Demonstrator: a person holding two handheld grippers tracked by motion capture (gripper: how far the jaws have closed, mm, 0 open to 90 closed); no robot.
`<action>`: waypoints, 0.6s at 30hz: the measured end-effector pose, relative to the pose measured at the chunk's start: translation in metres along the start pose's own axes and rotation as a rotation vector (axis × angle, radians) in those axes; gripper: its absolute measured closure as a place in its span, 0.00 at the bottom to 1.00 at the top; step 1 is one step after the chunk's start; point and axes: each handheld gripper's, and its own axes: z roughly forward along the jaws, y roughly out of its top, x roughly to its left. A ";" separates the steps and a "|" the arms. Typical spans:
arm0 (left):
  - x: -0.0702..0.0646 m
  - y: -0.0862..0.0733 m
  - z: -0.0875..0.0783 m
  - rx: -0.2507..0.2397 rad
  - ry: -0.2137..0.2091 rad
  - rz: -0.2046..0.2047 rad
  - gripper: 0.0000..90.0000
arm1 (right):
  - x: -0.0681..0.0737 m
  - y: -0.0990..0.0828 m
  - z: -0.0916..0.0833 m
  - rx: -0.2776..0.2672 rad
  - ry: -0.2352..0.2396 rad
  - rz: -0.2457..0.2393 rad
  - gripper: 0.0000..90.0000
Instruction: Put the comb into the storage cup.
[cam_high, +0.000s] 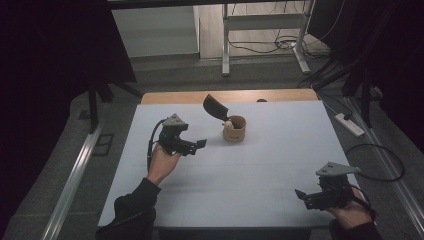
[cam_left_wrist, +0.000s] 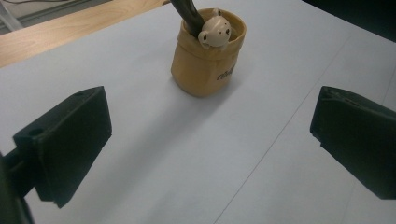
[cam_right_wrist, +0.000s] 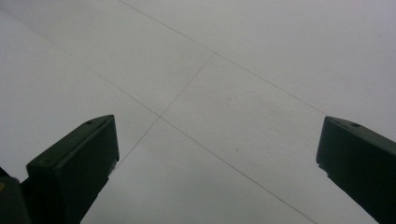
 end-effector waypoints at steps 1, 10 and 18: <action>0.000 0.000 -0.001 0.002 -0.001 0.001 0.00 | 0.000 0.000 0.000 0.000 0.000 0.000 0.00; -0.004 -0.006 -0.007 -0.002 -0.010 -0.006 0.00 | 0.000 0.000 0.000 0.000 0.000 0.000 0.00; -0.007 -0.012 -0.013 0.002 -0.010 -0.014 0.00 | 0.000 0.000 0.000 0.002 0.002 -0.001 0.00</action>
